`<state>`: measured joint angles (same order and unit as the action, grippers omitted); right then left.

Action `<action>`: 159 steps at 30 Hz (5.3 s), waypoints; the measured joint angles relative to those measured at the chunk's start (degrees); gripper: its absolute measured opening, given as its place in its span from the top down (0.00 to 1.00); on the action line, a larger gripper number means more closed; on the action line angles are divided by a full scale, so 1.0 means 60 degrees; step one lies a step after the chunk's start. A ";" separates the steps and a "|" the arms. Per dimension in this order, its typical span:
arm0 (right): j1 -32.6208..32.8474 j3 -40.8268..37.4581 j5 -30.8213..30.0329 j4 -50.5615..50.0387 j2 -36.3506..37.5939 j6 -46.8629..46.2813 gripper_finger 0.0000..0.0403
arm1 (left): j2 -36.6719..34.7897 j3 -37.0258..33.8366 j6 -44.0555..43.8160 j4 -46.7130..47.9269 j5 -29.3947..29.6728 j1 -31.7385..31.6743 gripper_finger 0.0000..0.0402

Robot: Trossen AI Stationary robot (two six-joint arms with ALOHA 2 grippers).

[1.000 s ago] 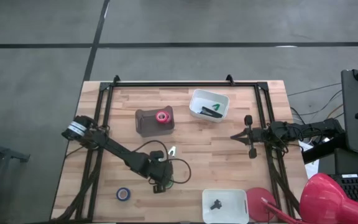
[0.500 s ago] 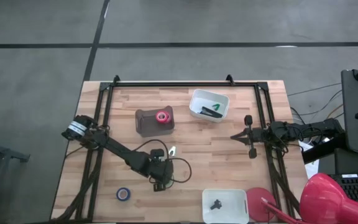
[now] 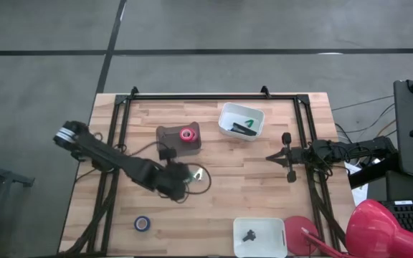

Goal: Pick and place Stapler, Stapler remover, tape
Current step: Put the green tape into the black bin, then put the blue tape into the black bin

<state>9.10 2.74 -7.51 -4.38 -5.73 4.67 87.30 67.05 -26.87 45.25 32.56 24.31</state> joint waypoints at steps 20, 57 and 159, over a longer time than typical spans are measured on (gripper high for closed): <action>-0.0002 0.0000 -0.0002 -0.0003 -0.0002 -0.0013 0.98 | -0.2478 -0.0161 0.1452 0.1362 0.2810 -0.2471 0.86; 0.0000 0.0000 -0.0004 0.0000 -0.0002 -0.0004 0.98 | -0.2340 -0.4405 0.1705 -0.3008 -0.2066 -0.6105 0.71; -0.0001 0.0000 -0.0002 -0.0001 -0.0009 -0.0013 0.98 | -0.1851 -0.4295 -0.6058 -0.1441 0.4841 0.2481 0.85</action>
<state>9.10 2.74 -7.52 -4.39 -5.78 4.59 76.20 41.28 -63.22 36.60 61.60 39.20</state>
